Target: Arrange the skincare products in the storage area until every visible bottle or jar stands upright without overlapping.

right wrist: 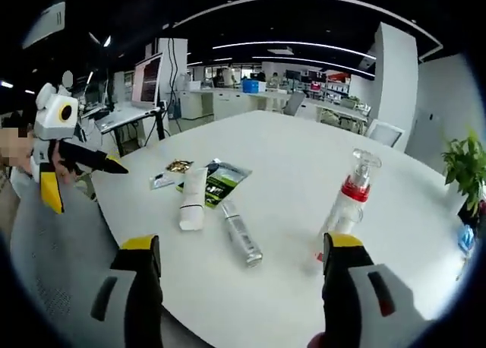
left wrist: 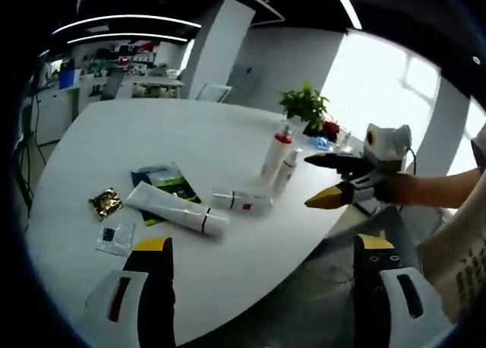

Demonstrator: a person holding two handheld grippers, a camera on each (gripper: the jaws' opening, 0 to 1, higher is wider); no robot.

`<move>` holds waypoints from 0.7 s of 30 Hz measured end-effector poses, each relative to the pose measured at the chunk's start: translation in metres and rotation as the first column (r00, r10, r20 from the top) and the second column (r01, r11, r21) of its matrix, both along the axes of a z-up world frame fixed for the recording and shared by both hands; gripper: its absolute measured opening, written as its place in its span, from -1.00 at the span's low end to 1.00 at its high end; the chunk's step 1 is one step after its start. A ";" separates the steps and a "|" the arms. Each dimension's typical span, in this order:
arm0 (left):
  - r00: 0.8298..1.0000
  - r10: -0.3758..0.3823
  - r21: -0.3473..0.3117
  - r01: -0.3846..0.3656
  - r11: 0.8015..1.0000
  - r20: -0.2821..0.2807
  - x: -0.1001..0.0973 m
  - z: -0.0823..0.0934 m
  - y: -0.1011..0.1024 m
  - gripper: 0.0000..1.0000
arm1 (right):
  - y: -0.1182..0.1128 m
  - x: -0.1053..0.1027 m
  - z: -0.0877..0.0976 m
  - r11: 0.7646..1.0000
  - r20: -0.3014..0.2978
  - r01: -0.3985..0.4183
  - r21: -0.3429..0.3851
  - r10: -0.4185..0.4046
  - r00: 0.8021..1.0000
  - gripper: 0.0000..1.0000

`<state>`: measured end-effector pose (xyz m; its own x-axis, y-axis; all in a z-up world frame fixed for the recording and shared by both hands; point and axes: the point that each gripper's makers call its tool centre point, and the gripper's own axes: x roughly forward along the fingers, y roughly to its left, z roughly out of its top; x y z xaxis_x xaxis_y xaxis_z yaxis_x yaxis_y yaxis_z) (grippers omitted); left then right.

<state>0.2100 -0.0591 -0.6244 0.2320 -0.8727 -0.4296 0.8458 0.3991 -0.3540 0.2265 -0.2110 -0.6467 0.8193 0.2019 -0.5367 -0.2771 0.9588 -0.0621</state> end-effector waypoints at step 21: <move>0.999 -0.007 -0.004 0.007 1.000 -0.039 0.003 0.000 0.014 0.90 | 0.114 0.102 -0.060 0.944 -0.263 -0.319 -0.087 0.287 0.921 0.36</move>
